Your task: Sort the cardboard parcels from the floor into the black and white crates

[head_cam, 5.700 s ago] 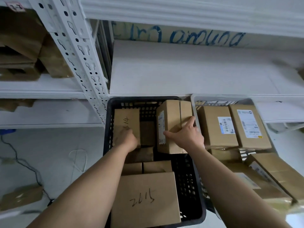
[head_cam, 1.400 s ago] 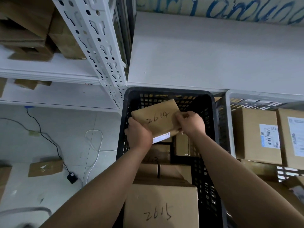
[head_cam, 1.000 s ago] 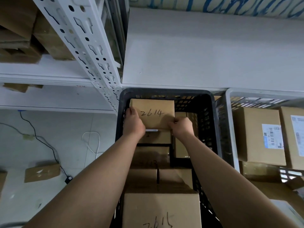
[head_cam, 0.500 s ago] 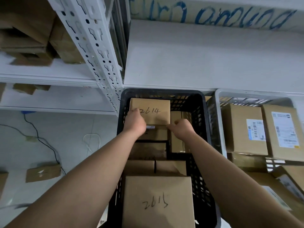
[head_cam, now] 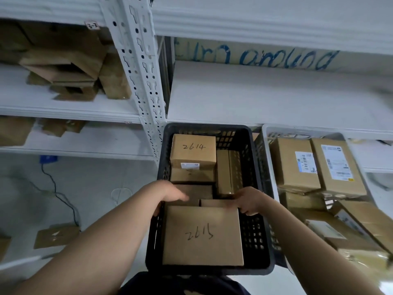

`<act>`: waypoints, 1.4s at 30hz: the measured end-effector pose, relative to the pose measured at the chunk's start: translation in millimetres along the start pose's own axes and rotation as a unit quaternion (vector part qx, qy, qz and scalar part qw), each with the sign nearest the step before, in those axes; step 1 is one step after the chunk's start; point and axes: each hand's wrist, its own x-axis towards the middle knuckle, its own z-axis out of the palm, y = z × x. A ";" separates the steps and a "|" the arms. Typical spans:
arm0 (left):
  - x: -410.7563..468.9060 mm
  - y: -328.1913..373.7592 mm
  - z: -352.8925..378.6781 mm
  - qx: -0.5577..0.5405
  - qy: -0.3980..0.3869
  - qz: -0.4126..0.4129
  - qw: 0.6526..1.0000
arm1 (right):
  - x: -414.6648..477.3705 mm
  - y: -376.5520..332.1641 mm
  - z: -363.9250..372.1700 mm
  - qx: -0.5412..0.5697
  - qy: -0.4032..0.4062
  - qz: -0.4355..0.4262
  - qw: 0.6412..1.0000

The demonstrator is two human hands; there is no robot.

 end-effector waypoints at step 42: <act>75.3 2.0 -25.8 -0.016 0.263 0.067 0.962 | 67.7 -55.8 -14.1 0.108 0.122 -0.049 0.986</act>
